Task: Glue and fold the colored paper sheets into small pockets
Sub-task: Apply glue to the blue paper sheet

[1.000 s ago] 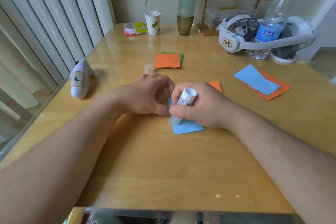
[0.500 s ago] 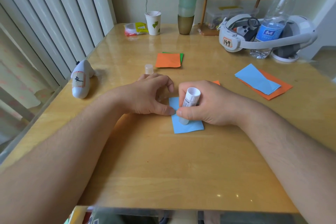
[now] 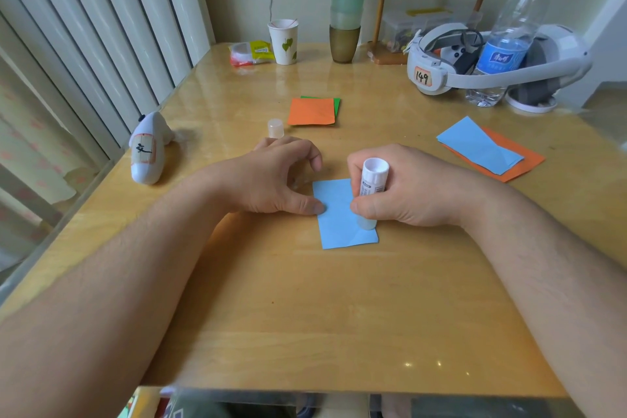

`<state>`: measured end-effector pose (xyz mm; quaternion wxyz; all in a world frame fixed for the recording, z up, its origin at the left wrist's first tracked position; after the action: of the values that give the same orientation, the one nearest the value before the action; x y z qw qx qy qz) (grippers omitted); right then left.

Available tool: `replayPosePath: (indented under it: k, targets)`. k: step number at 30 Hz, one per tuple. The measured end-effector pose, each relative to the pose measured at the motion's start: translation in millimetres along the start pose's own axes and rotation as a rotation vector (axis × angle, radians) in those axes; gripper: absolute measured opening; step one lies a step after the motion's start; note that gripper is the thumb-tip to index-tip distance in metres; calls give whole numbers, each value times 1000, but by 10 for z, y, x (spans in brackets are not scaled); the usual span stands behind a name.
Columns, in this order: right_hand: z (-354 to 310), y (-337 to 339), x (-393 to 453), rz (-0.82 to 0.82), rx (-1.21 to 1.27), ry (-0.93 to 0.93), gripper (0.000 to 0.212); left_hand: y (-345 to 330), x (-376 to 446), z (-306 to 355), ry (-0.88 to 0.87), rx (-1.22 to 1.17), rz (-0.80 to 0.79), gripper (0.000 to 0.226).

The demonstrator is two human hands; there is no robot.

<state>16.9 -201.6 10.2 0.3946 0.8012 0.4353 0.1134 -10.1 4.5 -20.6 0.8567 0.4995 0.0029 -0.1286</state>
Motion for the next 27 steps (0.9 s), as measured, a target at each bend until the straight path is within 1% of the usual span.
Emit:
replayPosePath:
  k: [4, 7, 10, 12, 18, 27]
  targets:
    - [13, -8, 19, 15, -28, -6, 16, -2, 2, -5, 1, 5, 1, 51]
    - [27, -1, 40, 68, -52, 4, 19, -4, 1, -13, 6, 1, -2, 51]
    - [26, 28, 54, 158, 66, 72, 19, -2, -1, -5, 10, -5, -5, 51]
    - [8, 17, 66, 189, 140, 116, 19, -2, -4, 2, 14, -7, -8, 50]
    - [-107, -198, 133, 121, 150, 199, 18, 4, 0, -34, 24, -57, -7, 46]
    - [-124, -293, 168, 88, 165, 204, 20, -8, -19, 1, 8, -12, -26, 58]
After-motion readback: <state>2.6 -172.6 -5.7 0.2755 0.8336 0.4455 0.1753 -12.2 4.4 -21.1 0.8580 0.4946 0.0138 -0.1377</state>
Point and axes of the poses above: each hand's wrist, its own x-axis towards the middle knuckle, its own y-axis out of the back of the hand, z = x × y, the point moved 4 cm from there along x, towards the middle knuckle, and after that the axes turned 6 degrees about -z, right-handed, at the moved point
